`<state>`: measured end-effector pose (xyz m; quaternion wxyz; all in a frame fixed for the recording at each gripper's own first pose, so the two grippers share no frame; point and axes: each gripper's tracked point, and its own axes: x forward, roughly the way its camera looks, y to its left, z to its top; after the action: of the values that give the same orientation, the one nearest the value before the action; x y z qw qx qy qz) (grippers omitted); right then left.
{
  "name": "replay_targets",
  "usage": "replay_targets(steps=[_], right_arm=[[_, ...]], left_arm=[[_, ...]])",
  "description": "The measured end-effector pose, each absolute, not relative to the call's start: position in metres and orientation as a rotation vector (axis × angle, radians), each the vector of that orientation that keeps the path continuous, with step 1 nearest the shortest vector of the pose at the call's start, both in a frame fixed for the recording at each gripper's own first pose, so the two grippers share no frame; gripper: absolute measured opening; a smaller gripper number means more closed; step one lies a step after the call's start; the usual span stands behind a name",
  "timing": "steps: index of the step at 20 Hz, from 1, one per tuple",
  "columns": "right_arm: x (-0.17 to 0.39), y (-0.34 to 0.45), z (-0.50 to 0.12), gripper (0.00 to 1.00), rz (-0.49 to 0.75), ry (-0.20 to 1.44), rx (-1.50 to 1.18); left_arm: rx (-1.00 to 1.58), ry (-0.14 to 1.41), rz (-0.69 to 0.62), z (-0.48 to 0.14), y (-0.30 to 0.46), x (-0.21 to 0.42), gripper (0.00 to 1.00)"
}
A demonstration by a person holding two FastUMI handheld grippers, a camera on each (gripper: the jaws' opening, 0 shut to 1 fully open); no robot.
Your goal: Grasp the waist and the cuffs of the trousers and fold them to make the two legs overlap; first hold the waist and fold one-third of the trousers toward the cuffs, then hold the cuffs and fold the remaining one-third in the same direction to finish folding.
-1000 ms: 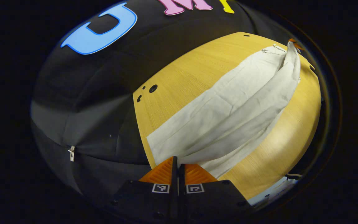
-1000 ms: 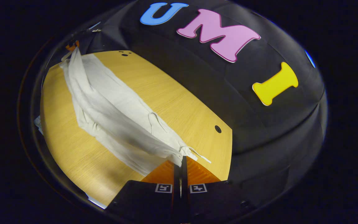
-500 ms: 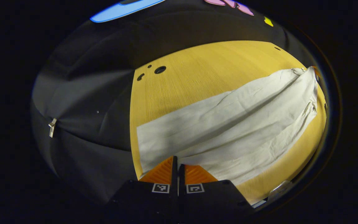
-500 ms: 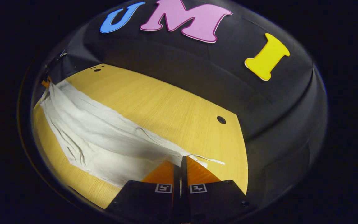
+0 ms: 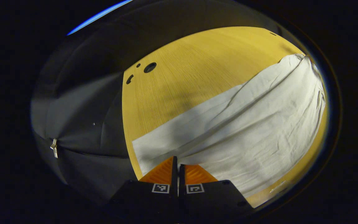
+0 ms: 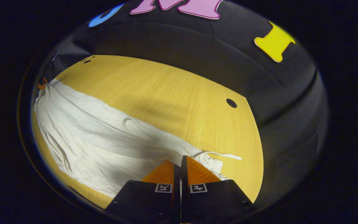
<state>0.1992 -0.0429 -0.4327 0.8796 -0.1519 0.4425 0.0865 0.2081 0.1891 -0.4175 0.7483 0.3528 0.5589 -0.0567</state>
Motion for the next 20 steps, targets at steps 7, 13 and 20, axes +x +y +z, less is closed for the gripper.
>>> replay_targets(steps=[7, 13, 20], right_arm=[[0.197, -0.039, -0.459, 0.23, 0.16, 1.003, -0.277], [0.199, -0.04, -0.452, 0.48, 0.195, 0.991, -0.293], [0.189, -0.055, -0.422, 0.87, 0.174, 0.957, -0.28]], left_arm=[[0.818, 1.242, -0.135, -0.429, 0.192, 0.212, 0.1], [0.992, 1.164, -0.119, -0.411, 0.215, 0.228, 0.8], [1.049, 1.141, -0.102, -0.378, 0.24, 0.215, 0.99]])
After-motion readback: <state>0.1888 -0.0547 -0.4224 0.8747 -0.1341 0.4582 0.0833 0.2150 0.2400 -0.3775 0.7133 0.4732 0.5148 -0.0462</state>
